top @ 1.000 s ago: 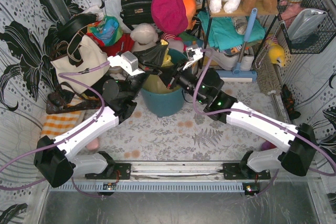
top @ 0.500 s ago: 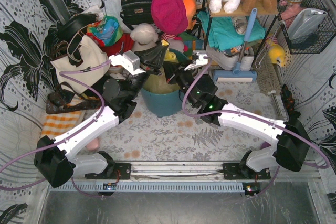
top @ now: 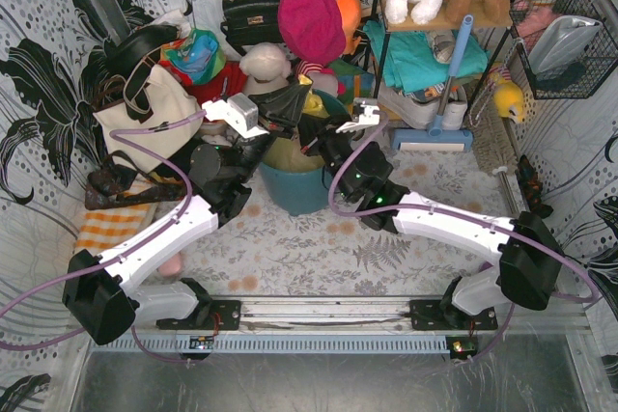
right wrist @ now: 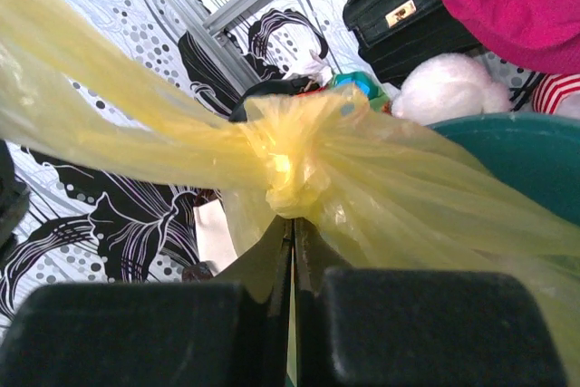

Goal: Tie the trash bag

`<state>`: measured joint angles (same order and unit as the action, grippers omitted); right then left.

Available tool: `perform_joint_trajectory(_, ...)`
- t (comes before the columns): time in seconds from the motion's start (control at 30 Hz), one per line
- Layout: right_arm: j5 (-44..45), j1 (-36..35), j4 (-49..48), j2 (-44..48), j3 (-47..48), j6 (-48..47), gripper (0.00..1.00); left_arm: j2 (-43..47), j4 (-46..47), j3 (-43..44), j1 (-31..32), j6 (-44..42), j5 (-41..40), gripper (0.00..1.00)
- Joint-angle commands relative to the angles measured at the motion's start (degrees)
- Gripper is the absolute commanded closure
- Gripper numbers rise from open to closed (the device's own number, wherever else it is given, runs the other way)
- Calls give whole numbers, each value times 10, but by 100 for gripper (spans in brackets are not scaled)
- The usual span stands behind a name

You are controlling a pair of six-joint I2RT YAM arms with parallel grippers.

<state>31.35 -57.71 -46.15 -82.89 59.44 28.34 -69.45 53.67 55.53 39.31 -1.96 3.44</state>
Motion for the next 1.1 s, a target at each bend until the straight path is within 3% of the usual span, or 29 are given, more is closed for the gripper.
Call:
perform_joint_trajectory(0.0,57,-19,-87,-32,9,8,100,-1,13,7,-3,3,11,100)
perform_joint_trajectory(0.23,132,-42,-183,-89,36,-10,100,0,0,13,-3,4,24,100)
perform_joint_trajectory(0.5,192,-44,-385,-175,59,-139,100,10,-13,9,-3,-1,25,100)
perform_joint_trajectory(0.53,193,-45,-398,-181,64,-160,100,13,-16,8,-3,-2,24,93)
perform_joint_trajectory(0.63,193,-44,-407,-184,70,-185,100,34,-31,0,-3,-10,25,52)
perform_joint_trajectory(0.7,191,-44,-401,-179,68,-188,100,55,-47,-5,-3,-10,21,41)
perform_joint_trajectory(0.97,184,-44,-343,-156,52,-165,100,116,-238,33,-3,45,-148,38)
perform_joint_trajectory(1.07,182,-44,-333,-150,45,-156,100,116,-302,44,-17,90,-169,38)
